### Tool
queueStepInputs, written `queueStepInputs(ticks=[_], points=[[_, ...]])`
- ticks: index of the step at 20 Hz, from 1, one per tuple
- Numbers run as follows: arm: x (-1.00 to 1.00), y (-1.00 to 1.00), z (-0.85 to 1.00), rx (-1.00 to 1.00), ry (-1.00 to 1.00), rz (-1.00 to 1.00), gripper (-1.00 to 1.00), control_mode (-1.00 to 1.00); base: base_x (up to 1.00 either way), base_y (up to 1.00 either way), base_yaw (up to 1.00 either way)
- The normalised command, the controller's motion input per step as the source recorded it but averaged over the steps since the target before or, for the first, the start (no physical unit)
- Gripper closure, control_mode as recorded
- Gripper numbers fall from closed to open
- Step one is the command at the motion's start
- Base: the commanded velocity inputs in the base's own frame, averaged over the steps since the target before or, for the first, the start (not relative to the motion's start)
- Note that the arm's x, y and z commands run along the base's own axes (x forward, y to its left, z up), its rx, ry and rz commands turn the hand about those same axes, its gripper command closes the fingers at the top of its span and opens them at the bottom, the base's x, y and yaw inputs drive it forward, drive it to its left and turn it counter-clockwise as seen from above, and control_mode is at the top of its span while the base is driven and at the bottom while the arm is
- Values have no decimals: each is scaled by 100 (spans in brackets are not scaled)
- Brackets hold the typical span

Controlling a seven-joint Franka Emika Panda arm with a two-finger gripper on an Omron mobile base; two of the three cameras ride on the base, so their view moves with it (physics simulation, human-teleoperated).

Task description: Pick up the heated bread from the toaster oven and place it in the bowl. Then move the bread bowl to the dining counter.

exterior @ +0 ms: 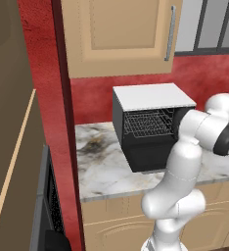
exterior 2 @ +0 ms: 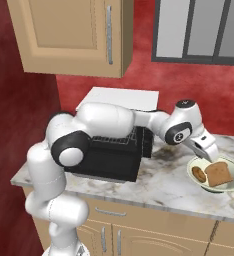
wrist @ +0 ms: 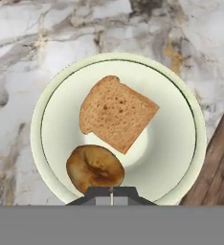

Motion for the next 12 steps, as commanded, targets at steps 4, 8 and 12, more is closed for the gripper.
queueStepInputs(ticks=[4,8,12], points=[[-4,0,0,0,0,0,-100,-100,0,0,0],[-41,-6,0,2,-4,-2,-100,-100,0,0,0],[-55,-8,0,10,-7,-15,-100,-100,0,0,0]])
